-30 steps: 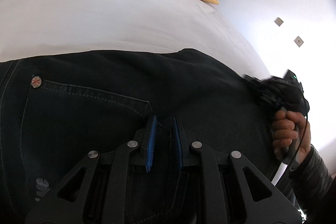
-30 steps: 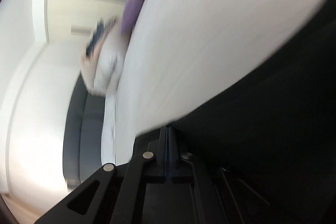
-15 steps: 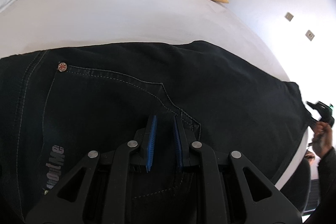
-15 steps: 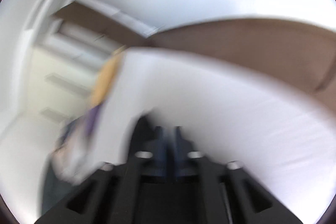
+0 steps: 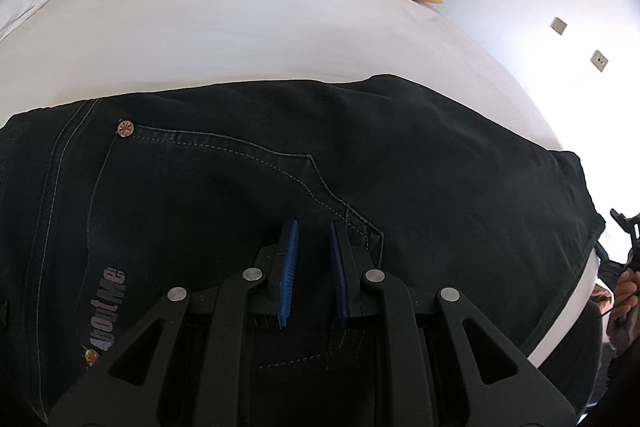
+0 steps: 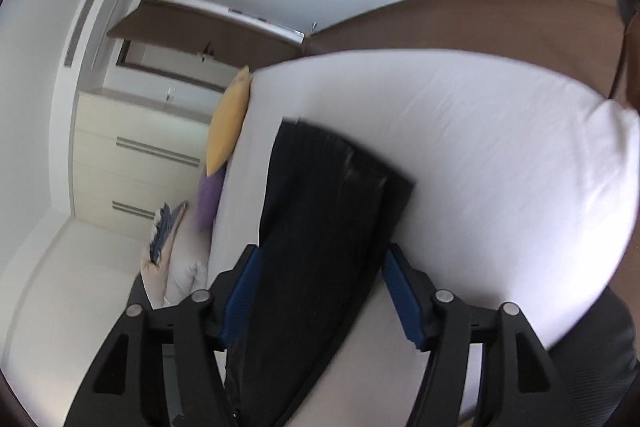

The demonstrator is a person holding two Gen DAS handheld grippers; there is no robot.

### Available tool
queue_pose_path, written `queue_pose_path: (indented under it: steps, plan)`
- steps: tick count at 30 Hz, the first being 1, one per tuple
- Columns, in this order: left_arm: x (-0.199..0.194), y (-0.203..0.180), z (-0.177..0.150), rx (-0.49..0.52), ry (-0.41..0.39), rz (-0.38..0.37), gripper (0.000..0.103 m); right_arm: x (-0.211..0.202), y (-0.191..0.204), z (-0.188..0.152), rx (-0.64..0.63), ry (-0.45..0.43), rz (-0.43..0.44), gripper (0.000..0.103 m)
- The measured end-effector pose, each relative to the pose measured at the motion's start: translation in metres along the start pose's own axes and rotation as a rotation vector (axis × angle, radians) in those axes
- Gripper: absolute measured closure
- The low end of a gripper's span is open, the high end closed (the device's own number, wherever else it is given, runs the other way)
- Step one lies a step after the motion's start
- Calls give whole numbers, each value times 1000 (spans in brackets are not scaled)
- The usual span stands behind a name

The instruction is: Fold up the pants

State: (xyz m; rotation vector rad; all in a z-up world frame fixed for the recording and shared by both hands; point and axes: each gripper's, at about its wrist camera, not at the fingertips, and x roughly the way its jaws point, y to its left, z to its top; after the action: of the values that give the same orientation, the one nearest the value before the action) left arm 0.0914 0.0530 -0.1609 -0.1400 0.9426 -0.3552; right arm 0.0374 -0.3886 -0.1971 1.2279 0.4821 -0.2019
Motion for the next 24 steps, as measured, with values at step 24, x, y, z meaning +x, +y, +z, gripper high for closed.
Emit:
queue_pose_path:
  steps: [24]
  plan:
    - [5,-3,-1,-1,0,7,87,-24,-45,3,195,-117,55,54]
